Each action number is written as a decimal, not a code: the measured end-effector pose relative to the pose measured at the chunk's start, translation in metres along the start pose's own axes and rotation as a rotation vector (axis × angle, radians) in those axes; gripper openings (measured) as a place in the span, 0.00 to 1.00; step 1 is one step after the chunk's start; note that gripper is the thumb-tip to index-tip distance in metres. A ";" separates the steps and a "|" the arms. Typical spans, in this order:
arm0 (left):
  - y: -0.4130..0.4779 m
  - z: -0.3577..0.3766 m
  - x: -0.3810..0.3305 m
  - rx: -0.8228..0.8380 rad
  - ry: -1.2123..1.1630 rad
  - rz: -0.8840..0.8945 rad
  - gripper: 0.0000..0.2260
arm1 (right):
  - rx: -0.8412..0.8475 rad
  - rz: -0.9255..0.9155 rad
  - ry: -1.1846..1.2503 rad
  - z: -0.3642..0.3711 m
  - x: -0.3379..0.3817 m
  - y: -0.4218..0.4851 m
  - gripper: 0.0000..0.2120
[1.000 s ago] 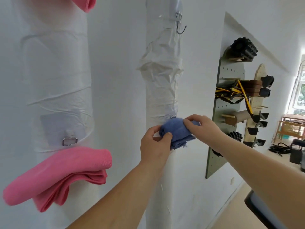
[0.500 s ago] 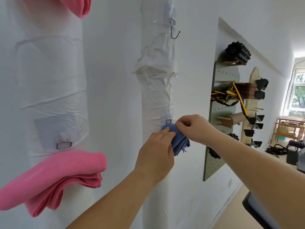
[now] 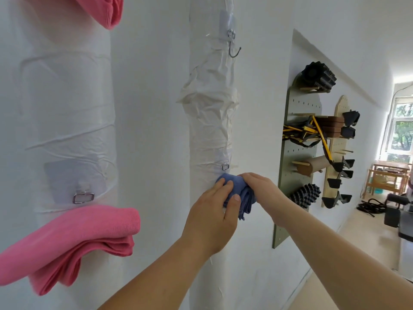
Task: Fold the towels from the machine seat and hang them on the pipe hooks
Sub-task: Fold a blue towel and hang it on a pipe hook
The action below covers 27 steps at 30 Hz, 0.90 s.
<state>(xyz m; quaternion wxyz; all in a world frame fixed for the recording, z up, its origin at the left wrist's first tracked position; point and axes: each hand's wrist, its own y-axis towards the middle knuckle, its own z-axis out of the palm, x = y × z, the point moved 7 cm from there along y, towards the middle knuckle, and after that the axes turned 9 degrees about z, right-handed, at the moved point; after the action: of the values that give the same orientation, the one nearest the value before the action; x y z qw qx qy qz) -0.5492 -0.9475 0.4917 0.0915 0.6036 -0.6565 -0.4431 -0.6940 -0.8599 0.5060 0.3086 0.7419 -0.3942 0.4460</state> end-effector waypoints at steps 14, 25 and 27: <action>-0.004 -0.036 -0.002 0.003 -0.040 -0.024 0.16 | -0.465 -0.319 -0.327 -0.028 0.056 -0.044 0.08; -0.107 -0.030 0.011 0.107 -0.113 -0.259 0.27 | -0.516 -0.659 -0.552 0.021 0.073 -0.137 0.05; -0.131 -0.032 0.014 0.130 -0.147 -0.295 0.27 | -0.523 -0.714 -0.565 0.034 0.071 -0.157 0.04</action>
<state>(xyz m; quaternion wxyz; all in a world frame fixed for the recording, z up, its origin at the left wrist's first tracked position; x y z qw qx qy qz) -0.4385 -0.9583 0.4138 -0.0618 0.6641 -0.5929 -0.4512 -0.5239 -0.8313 0.5395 0.4981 0.8195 -0.2828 -0.0176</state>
